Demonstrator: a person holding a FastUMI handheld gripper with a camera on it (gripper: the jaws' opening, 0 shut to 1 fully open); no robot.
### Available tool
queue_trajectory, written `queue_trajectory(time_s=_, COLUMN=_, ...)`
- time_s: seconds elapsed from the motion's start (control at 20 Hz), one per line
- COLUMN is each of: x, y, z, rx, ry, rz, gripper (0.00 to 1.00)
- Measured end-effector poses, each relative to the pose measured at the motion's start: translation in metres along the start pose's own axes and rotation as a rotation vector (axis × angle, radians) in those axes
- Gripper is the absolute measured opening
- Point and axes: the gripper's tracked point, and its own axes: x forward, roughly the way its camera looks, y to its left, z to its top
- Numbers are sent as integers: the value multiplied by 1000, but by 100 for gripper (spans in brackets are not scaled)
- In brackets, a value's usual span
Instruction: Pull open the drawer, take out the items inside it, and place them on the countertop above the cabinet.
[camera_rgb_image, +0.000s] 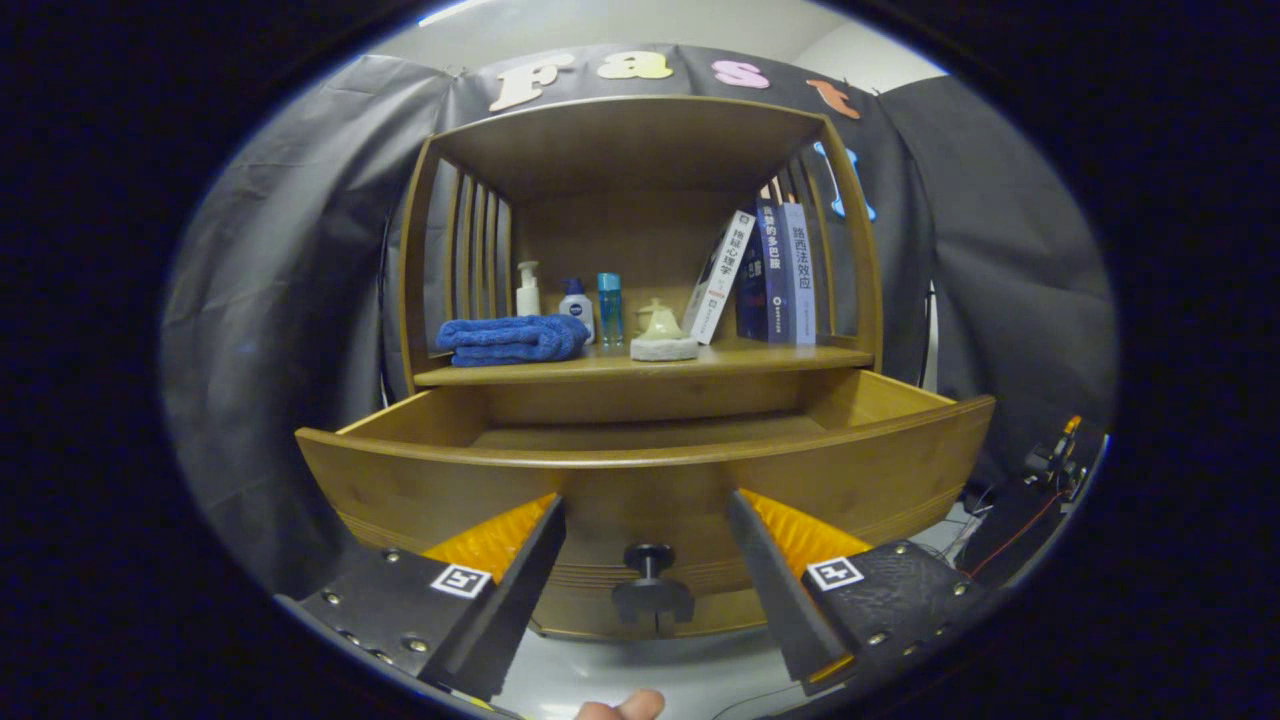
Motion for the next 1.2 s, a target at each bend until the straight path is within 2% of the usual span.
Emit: queue_trajectory(time_s=1.2, x=113, y=6, z=19, rx=-22, ry=31, rz=5, gripper=99)
